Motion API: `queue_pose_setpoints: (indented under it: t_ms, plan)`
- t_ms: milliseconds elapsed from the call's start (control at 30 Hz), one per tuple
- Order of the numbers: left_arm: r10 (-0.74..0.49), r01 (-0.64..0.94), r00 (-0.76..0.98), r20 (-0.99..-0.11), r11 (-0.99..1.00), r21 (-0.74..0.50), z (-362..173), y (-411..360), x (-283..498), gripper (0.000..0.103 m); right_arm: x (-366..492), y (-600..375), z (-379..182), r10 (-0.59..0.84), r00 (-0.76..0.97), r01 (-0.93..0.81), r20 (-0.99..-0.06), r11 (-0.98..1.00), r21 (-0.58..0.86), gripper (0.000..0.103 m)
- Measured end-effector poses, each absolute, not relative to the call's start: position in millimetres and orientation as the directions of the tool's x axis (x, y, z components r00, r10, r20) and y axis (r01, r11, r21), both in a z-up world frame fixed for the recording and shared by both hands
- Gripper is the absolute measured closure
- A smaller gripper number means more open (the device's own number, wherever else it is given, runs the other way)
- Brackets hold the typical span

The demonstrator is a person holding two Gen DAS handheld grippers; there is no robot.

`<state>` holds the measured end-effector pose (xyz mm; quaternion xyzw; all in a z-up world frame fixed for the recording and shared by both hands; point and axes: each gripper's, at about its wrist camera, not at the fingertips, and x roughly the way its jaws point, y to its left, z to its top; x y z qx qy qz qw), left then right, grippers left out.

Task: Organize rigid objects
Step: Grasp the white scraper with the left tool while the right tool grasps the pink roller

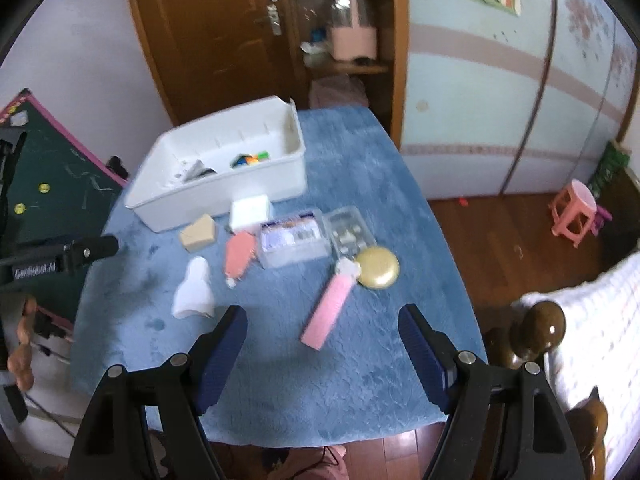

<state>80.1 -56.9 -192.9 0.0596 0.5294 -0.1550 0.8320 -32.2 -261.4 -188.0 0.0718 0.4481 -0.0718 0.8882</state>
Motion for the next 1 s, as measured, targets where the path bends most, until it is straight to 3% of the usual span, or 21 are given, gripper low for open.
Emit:
queue_pose_setpoints:
  t_ms: [300,600,1000]
  plan:
    - [-0.136,0.202,0.247,-0.960,0.976,-0.086,-273,-75,100,0.020,-6,-273,-240,-0.061,0.517,0.303,-0.854,0.946,0.116,0.024]
    - [-0.098,0.103,0.226,-0.969,0.992,-0.077,-298,-77,109,0.020,22,-277,-279,-0.067,0.442,0.373,-0.894,0.921,0.115,0.025]
    - [-0.065,0.091,0.199,-0.978,0.995,-0.048,-317,-84,105,0.020,37,-269,-304,-0.063,0.367,0.357,-0.928,0.931,0.078,0.044]
